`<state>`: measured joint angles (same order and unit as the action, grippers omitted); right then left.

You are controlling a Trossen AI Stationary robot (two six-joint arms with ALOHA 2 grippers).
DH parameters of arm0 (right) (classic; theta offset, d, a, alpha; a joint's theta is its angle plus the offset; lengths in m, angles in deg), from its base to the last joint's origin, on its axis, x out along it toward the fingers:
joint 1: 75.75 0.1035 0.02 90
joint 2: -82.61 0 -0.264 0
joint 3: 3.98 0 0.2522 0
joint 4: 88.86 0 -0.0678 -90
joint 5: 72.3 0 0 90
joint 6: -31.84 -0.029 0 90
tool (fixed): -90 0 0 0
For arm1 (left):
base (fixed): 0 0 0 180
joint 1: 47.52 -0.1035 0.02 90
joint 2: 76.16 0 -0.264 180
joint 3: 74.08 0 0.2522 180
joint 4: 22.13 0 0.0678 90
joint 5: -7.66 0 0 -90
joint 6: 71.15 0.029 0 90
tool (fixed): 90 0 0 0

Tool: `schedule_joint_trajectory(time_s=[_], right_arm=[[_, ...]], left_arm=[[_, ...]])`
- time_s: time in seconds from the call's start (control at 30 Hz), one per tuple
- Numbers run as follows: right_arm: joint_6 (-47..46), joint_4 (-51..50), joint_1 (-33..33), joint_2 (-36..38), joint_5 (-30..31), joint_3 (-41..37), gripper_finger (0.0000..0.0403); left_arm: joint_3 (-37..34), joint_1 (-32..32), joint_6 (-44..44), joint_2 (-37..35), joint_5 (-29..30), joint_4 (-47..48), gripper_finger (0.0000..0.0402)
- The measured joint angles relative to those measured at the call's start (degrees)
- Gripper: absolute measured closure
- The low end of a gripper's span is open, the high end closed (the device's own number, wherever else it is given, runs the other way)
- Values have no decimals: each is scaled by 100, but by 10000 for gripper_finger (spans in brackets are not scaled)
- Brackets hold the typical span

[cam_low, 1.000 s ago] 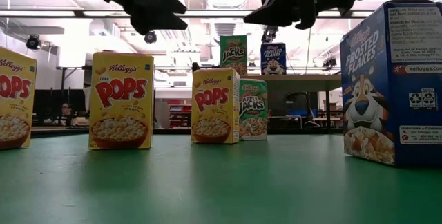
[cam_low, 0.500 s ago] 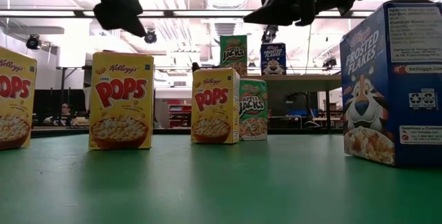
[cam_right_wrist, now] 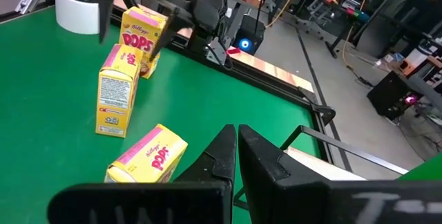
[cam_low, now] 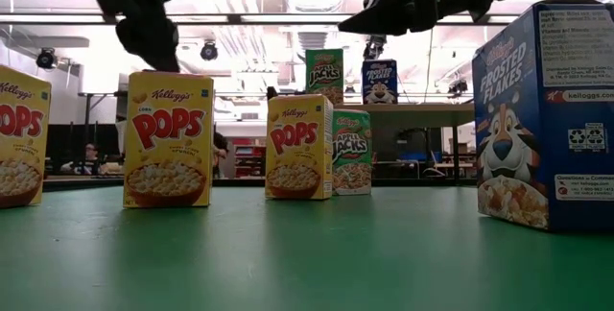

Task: Stack cereal on shelf
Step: Put the middle yellow cereal box on the shelf

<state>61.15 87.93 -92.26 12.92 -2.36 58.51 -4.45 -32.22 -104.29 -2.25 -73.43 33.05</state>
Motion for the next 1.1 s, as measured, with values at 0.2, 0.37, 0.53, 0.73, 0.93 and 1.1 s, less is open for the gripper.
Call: schedule_joint_trajectory(time_s=[0.2,0.37,0.53,0.73,0.93,1.1], right_arm=[[-97,-1,0,0,4,0,394],[-121,-3,0,0,7,0,394],[-138,-3,0,0,8,0,394],[-187,-3,0,0,10,0,394],[-190,-1,0,0,10,0,394],[-192,-1,0,-2,12,0,394]], left_arm=[[-29,59,68,312,74,6,109],[-27,110,92,367,71,-66,112],[-29,128,90,368,90,-64,118],[-16,128,181,352,119,-46,112],[32,142,525,356,203,-25,105],[34,152,669,346,228,-33,104]])
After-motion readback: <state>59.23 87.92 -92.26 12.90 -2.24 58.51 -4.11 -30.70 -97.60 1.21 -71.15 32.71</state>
